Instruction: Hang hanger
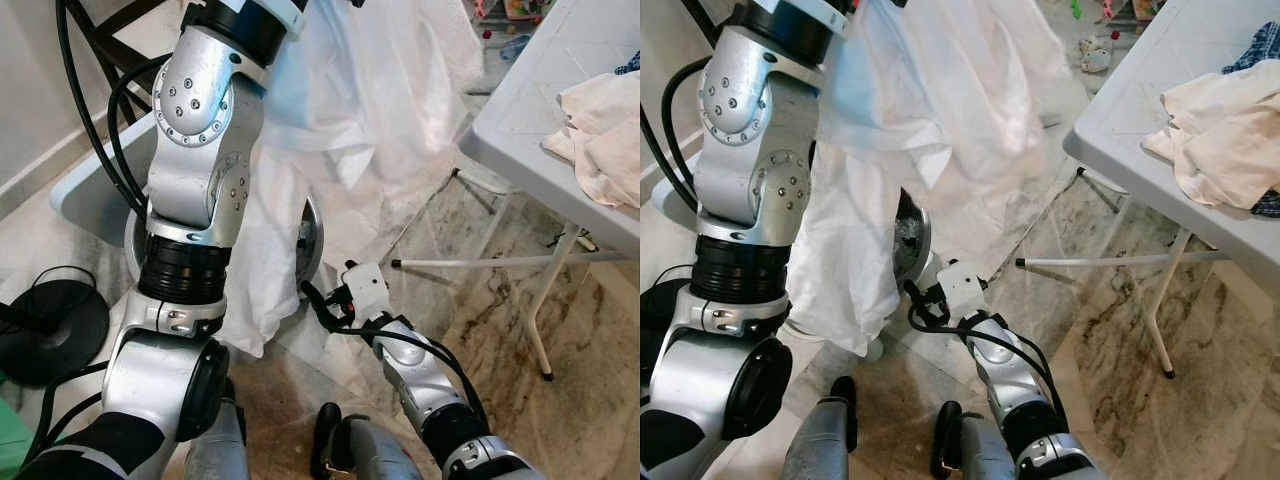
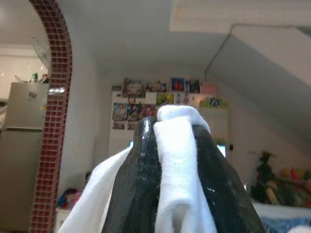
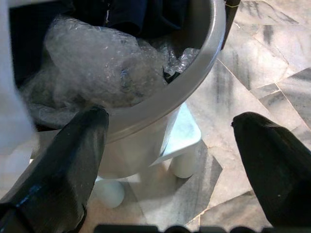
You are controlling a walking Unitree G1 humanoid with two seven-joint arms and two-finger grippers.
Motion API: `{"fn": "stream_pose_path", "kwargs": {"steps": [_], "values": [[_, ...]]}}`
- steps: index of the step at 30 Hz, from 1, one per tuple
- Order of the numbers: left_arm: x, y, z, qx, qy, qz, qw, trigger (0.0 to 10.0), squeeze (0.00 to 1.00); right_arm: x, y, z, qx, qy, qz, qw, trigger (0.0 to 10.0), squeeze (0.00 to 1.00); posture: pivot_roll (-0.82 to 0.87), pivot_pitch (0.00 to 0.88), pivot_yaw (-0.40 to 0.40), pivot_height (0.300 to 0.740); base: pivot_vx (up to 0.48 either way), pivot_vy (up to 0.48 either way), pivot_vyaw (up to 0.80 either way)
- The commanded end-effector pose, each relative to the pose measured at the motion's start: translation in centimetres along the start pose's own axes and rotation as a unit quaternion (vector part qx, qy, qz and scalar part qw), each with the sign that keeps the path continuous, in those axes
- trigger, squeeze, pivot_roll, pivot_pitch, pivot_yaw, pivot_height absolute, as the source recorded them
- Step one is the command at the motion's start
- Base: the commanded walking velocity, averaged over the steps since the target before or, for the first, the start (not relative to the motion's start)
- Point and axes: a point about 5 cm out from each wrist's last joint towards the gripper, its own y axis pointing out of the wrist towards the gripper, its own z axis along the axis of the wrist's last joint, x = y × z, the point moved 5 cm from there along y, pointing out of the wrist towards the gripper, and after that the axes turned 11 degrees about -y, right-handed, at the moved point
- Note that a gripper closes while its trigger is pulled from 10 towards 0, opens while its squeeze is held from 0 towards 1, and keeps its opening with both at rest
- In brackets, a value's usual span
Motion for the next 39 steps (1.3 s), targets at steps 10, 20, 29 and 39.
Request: {"fn": "stream_pose_path", "kwargs": {"steps": [10,20,29,39], "values": [[-3.5,-15.9,-5.3,-0.199,0.008,0.133,0.971,0.0,0.00,0.0,-1.0,-2.1,-0.027,0.005,0.005,1.000,10.0,0.00,0.32,0.330,-0.163,0.740,0.000,0.000,0.00],[-2.5,-28.8,-6.5,-0.337,0.024,0.241,0.910,0.0,0.00,-0.2,-0.8,-1.9,-0.028,0.001,0.021,0.999,10.0,0.00,0.35,0.349,-0.185,0.740,0.000,0.000,0.00],[-1.2,-40.6,-7.8,-0.469,0.059,0.327,0.819,0.0,0.00,-0.1,-0.9,-2.0,-0.027,0.003,0.025,0.999,10.0,0.00,0.35,0.353,-0.184,0.740,0.000,0.000,0.00],[-4.9,-41.3,-6.9,-0.463,0.182,0.353,0.793,7.3,0.00,1.8,-1.3,-1.9,-0.023,-0.003,0.003,1.000,10.0,0.00,0.33,0.346,-0.184,0.740,0.000,0.000,0.00]]}}
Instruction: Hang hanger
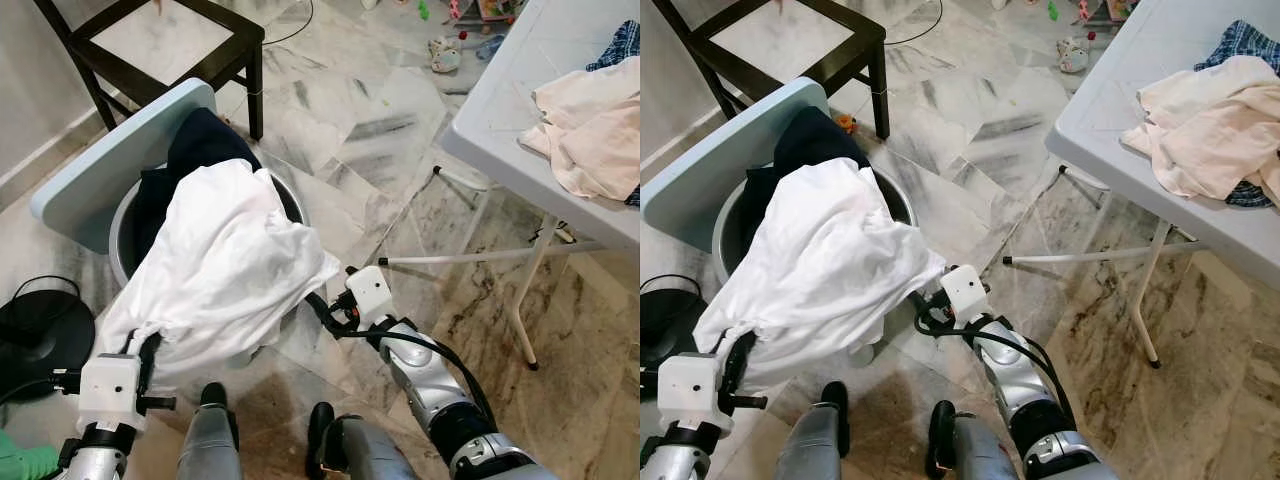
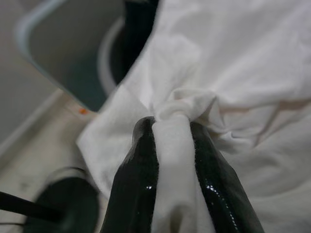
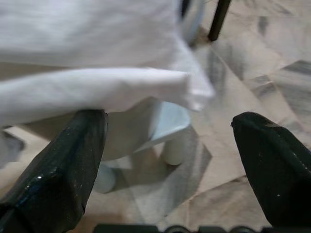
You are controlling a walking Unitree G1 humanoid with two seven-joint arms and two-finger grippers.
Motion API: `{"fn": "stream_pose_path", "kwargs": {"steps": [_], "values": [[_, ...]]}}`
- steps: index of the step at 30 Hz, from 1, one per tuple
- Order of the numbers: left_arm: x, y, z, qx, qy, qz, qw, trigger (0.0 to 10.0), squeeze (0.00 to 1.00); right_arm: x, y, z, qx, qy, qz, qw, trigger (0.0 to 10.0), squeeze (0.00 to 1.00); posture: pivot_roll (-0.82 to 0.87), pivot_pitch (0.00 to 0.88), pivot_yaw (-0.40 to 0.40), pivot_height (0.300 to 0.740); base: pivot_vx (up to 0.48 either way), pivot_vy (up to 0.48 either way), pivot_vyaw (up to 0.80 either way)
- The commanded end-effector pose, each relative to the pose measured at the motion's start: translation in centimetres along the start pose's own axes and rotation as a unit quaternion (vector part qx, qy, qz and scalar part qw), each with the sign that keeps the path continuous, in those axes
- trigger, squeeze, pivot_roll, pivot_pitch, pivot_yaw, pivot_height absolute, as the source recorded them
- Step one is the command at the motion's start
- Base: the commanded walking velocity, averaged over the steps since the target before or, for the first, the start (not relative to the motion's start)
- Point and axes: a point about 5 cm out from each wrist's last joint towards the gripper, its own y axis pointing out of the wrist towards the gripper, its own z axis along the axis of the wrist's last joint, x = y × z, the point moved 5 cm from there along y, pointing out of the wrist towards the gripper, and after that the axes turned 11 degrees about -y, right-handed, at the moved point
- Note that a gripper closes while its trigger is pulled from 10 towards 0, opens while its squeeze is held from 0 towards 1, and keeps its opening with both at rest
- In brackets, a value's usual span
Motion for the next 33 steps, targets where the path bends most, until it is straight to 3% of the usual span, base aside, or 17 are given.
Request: {"fn": "stream_pose_path", "kwargs": {"steps": [1,3,4,5,6,7,12,16,18,20,22,24,25,26,28,31,33], "values": [[-2.4,0.5,1.2,0.019,0.054,0.055,0.997,10.0,0.00,1.3,-0.7,-0.8,-0.010,0.010,-0.025,1.000,10.0,0.00,0.33,0.345,-0.184,0.740,0.000,0.000,0.00],[-3.3,1.0,2.4,0.040,0.070,0.080,0.994,10.0,0.00,1.5,-0.7,-0.8,-0.010,0.009,-0.028,1.000,10.0,0.00,0.33,0.345,-0.184,0.740,0.000,0.000,0.00],[-3.8,1.6,3.6,0.059,0.073,0.093,0.991,10.0,0.20,1.7,-0.7,-0.8,-0.010,0.009,-0.030,0.999,10.0,0.00,0.32,0.342,-0.183,0.740,0.000,0.000,0.00],[-4.0,1.9,4.6,0.073,0.076,0.101,0.989,10.0,0.89,1.7,-0.7,-0.8,-0.010,0.009,-0.031,0.999,10.0,0.00,0.32,0.342,-0.183,0.740,0.000,0.000,0.00],[-4.1,2.2,5.4,0.084,0.077,0.105,0.988,10.0,1.00,1.8,-0.7,-0.8,-0.011,0.009,-0.031,0.999,10.0,0.00,0.32,0.340,-0.182,0.740,0.000,0.000,0.00],[-3.8,2.7,6.9,0.104,0.083,0.100,0.986,10.0,1.00,1.8,-0.7,-0.8,-0.011,0.008,-0.031,0.999,10.0,0.00,0.32,0.340,-0.181,0.740,0.000,0.000,0.00],[-1.9,3.1,9.0,0.118,0.072,0.080,0.987,10.0,1.00,1.7,-0.7,-0.6,-0.008,0.008,-0.032,0.999,10.0,0.00,0.31,0.339,-0.177,0.740,0.000,0.000,0.00],[-2.5,2.6,4.7,-0.011,-0.029,0.139,0.990,10.0,1.00,1.6,-0.7,-0.7,-0.008,0.010,-0.033,0.999,10.0,0.00,0.31,0.338,-0.174,0.740,0.000,0.000,0.00],[-2.4,2.0,3.3,-0.043,-0.042,0.144,0.988,10.0,1.00,1.5,-0.7,-0.8,-0.008,0.010,-0.033,0.999,10.0,0.00,0.31,0.339,-0.173,0.740,0.000,0.000,0.00],[-2.5,1.1,0.8,-0.107,-0.073,0.158,0.979,10.0,1.00,1.5,-0.8,-0.8,-0.010,0.010,-0.033,0.999,10.0,0.00,0.31,0.338,-0.171,0.740,0.000,0.000,0.00],[-2.6,0.7,0.0,-0.131,-0.078,0.164,0.975,10.0,1.00,1.5,-0.8,-0.9,-0.010,0.010,-0.033,0.999,10.0,0.00,0.31,0.338,-0.167,0.740,0.000,0.000,0.00],[-2.4,1.0,1.2,-0.105,-0.053,0.146,0.982,10.0,1.00,1.5,-0.8,-0.9,-0.011,0.010,-0.034,0.999,10.0,0.00,0.31,0.339,-0.167,0.740,0.000,0.000,0.00],[-1.7,1.6,3.4,-0.056,-0.022,0.115,0.992,10.0,1.00,1.5,-0.8,-1.0,-0.012,0.010,-0.035,0.999,10.0,0.00,0.31,0.338,-0.168,0.740,0.000,0.000,0.00],[-1.4,1.8,4.0,-0.044,-0.015,0.105,0.993,10.0,1.00,1.5,-0.8,-1.0,-0.012,0.010,-0.035,0.999,10.0,0.00,0.31,0.337,-0.169,0.740,0.000,0.000,0.00],[-0.8,2.3,5.8,-0.009,-0.013,0.094,0.995,10.0,1.00,1.5,-0.8,-1.0,-0.013,0.010,-0.034,0.999,10.0,0.00,0.31,0.337,-0.169,0.740,0.000,0.000,0.00],[1.0,2.7,10.1,0.088,0.056,0.048,0.993,10.0,1.00,1.5,-0.8,-1.1,-0.014,0.008,-0.034,0.999,10.0,0.00,0.31,0.332,-0.168,0.740,0.000,0.000,0.00],[1.4,2.7,10.7,0.103,0.068,0.036,0.992,10.0,1.00,1.5,-0.9,-1.1,-0.014,0.008,-0.034,0.999,10.0,0.00,0.31,0.332,-0.168,0.740,0.000,0.000,0.00]]}}
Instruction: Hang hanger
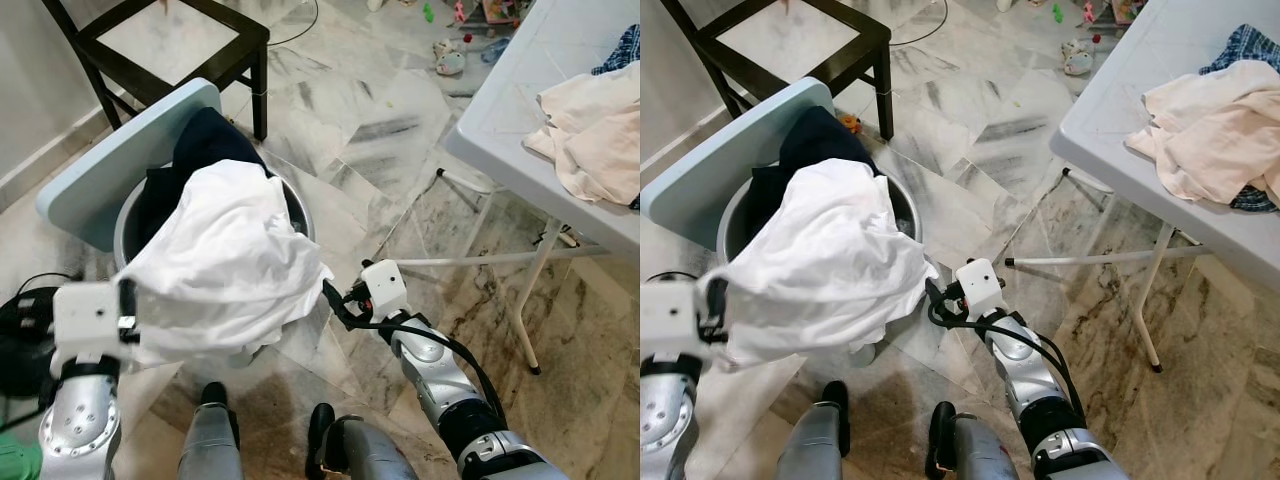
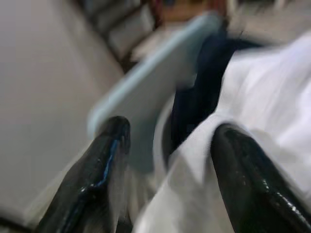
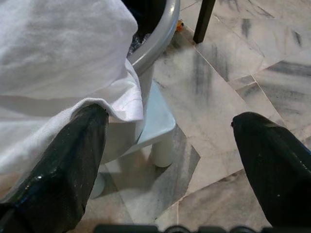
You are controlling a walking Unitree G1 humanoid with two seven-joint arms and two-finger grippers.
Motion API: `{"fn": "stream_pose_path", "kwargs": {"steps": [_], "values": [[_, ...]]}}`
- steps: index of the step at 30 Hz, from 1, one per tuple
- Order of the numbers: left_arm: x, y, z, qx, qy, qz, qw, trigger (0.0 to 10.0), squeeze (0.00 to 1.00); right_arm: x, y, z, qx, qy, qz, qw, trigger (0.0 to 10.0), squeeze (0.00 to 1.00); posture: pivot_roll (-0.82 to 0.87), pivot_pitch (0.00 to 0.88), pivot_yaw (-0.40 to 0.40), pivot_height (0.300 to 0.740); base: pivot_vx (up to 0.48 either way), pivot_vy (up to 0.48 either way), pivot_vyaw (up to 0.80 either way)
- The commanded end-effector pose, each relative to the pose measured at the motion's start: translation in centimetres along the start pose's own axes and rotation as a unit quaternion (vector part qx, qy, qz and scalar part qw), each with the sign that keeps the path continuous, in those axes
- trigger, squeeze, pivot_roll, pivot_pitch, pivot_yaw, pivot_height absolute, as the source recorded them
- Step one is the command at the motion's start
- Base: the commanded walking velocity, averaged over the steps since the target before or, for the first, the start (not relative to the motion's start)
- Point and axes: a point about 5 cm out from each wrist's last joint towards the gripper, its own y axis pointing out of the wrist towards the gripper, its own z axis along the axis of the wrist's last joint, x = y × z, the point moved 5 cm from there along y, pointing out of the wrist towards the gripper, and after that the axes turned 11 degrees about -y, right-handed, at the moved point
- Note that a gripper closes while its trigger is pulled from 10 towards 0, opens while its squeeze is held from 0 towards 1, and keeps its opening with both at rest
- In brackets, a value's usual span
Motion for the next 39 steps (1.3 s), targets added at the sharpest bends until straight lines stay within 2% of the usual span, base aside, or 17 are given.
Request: {"fn": "stream_pose_path", "kwargs": {"steps": [1,4,8,14,15,17,19,23,25,26,27,28,29,30,35,38,39], "values": [[2.1,-0.2,3.1,0.075,0.015,-0.053,0.996,10.0,1.00,0.3,-0.7,-1.1,-0.014,0.002,-0.007,1.000,10.0,0.00,0.30,0.331,-0.168,0.740,0.000,0.000,0.00],[3.9,0.4,5.2,0.123,0.009,-0.096,0.988,10.0,1.00,0.4,-0.7,-1.1,-0.014,0.002,-0.009,1.000,10.0,0.00,0.30,0.331,-0.169,0.740,0.000,0.000,0.00],[4.4,4.4,3.1,0.069,-0.060,-0.103,0.990,10.0,1.00,0.3,-0.6,-1.1,-0.013,0.002,-0.009,1.000,10.0,0.00,0.28,0.332,-0.173,0.740,0.000,0.000,0.00],[4.2,7.8,2.9,0.060,-0.088,-0.112,0.988,10.0,1.00,0.3,-0.8,-1.2,-0.013,-0.002,-0.009,1.000,10.0,0.00,0.26,0.335,-0.171,0.740,0.000,0.000,0.00],[4.8,8.5,2.0,0.035,-0.096,-0.128,0.987,10.0,1.00,0.4,-1.0,-1.3,-0.014,-0.002,-0.011,1.000,10.0,0.00,0.24,0.337,-0.167,0.740,0.000,0.000,0.00],[5.4,8.8,0.9,0.007,-0.100,-0.142,0.985,10.0,1.00,0.5,-1.1,-1.4,-0.015,-0.002,-0.014,1.000,10.0,0.00,0.24,0.337,-0.166,0.740,0.000,0.000,0.00],[5.8,9.3,-0.4,-0.018,-0.139,-0.150,0.979,10.0,1.00,0.6,-1.3,-1.6,-0.017,-0.002,-0.017,1.000,10.0,0.00,0.22,0.337,-0.162,0.740,0.000,0.000,0.00],[8.4,8.4,-3.8,-0.099,-0.195,-0.204,0.954,10.0,1.00,0.3,-1.5,-1.8,-0.019,-0.001,-0.018,1.000,10.0,0.00,0.21,0.338,-0.161,0.740,0.000,0.000,0.00],[9.2,7.9,-4.2,-0.107,-0.200,-0.226,0.947,10.0,1.00,0.2,-1.5,-1.8,-0.019,-0.001,-0.018,1.000,10.0,0.00,0.21,0.338,-0.161,0.740,0.000,0.000,0.00],[9.6,7.5,-4.6,-0.115,-0.202,-0.238,0.943,8.0,1.00,0.2,-1.5,-1.8,-0.019,-0.002,-0.017,1.000,10.0,0.00,0.21,0.340,-0.161,0.740,0.000,0.000,0.00],[10.2,6.7,-5.5,-0.136,-0.207,-0.255,0.934,0.0,0.96,0.2,-1.5,-1.8,-0.019,-0.002,-0.016,1.000,10.0,0.00,0.21,0.340,-0.161,0.740,0.000,0.000,0.00],[10.2,6.4,-5.9,-0.142,-0.208,-0.259,0.932,0.0,0.96,0.2,-1.5,-1.8,-0.019,-0.003,-0.016,1.000,10.0,0.00,0.21,0.340,-0.161,0.740,0.000,0.000,0.00],[10.3,6.3,-6.0,-0.146,-0.211,-0.262,0.930,0.0,0.77,0.2,-1.5,-1.8,-0.019,-0.003,-0.016,1.000,10.0,0.00,0.21,0.342,-0.162,0.740,0.000,0.000,0.00],[10.3,5.5,-6.8,-0.166,-0.219,-0.272,0.922,0.0,0.00,0.2,-1.5,-1.8,-0.020,-0.003,-0.016,1.000,10.0,0.00,0.21,0.342,-0.163,0.740,0.000,0.000,0.00],[8.4,3.7,-10.1,-0.222,-0.197,-0.248,0.922,0.0,0.00,0.3,-1.5,-1.8,-0.022,-0.006,-0.014,1.000,10.0,0.00,0.22,0.343,-0.163,0.740,0.000,0.000,0.00],[6.3,2.5,-12.0,-0.253,-0.177,-0.209,0.928,0.0,0.00,0.2,-1.4,-1.7,-0.023,-0.007,-0.012,1.000,10.0,0.00,0.24,0.347,-0.168,0.740,0.000,0.000,0.00],[4.8,1.8,-12.9,-0.262,-0.160,-0.183,0.934,0.0,0.00,0.1,-1.3,-1.7,-0.023,-0.007,-0.010,1.000,10.0,0.00,0.24,0.346,-0.168,0.740,0.000,0.000,0.00]]}}
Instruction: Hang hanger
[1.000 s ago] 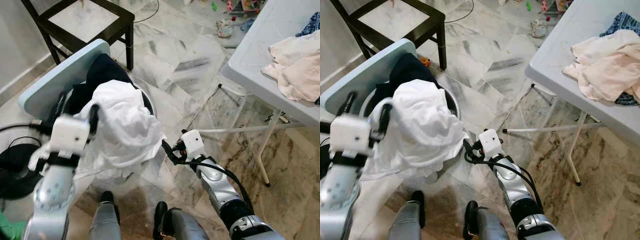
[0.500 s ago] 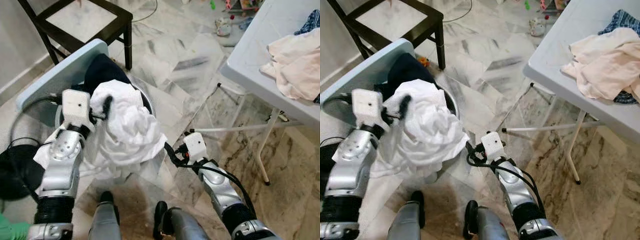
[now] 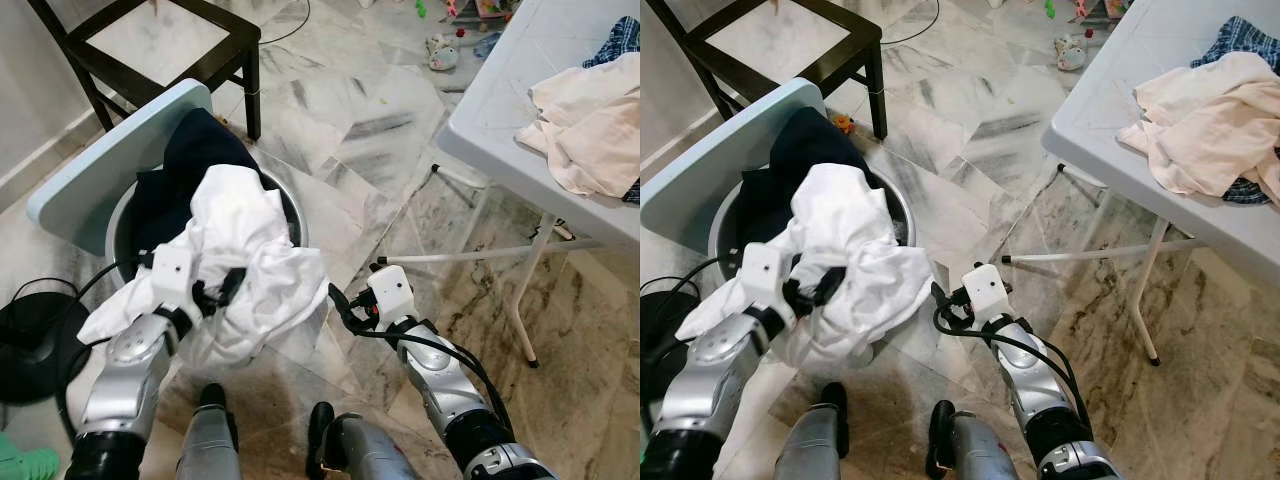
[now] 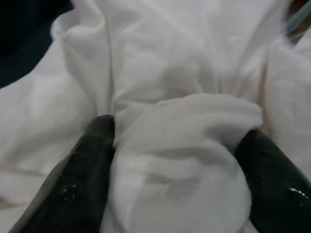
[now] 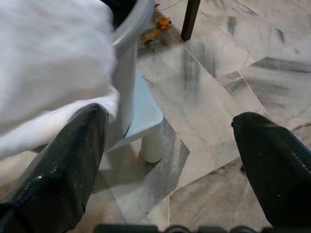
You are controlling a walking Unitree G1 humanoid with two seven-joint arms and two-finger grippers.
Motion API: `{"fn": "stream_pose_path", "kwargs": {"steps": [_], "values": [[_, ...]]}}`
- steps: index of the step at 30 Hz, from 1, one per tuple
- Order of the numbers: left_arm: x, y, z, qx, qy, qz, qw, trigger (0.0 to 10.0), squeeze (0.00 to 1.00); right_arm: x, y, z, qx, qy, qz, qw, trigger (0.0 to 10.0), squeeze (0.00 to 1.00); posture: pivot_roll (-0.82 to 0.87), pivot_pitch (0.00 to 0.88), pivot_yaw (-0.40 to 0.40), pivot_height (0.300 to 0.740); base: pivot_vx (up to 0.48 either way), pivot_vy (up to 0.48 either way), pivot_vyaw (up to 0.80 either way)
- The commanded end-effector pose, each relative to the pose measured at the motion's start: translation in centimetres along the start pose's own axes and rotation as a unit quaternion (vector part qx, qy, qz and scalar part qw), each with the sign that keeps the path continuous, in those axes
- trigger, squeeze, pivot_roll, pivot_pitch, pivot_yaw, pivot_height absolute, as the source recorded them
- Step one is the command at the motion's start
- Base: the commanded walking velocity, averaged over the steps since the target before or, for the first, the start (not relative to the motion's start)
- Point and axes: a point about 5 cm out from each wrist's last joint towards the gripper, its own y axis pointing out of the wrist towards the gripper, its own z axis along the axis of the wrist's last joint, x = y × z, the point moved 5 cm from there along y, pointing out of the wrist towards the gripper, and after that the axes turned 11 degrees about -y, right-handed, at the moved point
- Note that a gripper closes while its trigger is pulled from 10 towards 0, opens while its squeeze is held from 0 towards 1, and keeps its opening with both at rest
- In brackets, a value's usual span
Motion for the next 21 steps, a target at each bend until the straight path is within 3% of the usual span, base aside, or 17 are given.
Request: {"fn": "stream_pose_path", "kwargs": {"steps": [1,6,10,15,21], "values": [[-2.4,-1.9,-3.7,-0.061,0.000,0.057,0.997,0.0,0.00,-0.1,-0.5,-1.1,-0.020,0.002,0.004,1.000,10.0,0.00,0.24,0.346,-0.168,0.740,0.000,0.000,0.00],[-6.4,-4.9,-3.5,-0.024,0.018,0.170,0.985,0.0,0.00,-0.5,-0.3,-1.1,-0.021,0.002,0.010,1.000,10.0,0.00,0.26,0.352,-0.174,0.740,0.000,0.000,0.00],[-7.6,-5.9,-2.6,0.004,0.024,0.208,0.978,0.0,0.00,-0.7,-0.2,-1.0,-0.021,0.002,0.015,1.000,10.0,0.00,0.27,0.352,-0.176,0.740,0.000,0.000,0.00],[-7.9,-5.1,0.7,0.061,0.042,0.219,0.973,0.0,0.00,-0.9,0.1,-0.7,-0.020,0.001,0.019,1.000,10.0,0.00,0.28,0.349,-0.178,0.740,0.000,0.000,0.00],[-8.0,-3.9,2.3,0.083,0.042,0.222,0.971,0.0,0.00,-0.7,0.1,-0.7,-0.019,0.002,0.015,1.000,10.0,0.00,0.28,0.345,-0.171,0.740,0.000,0.000,0.00]]}}
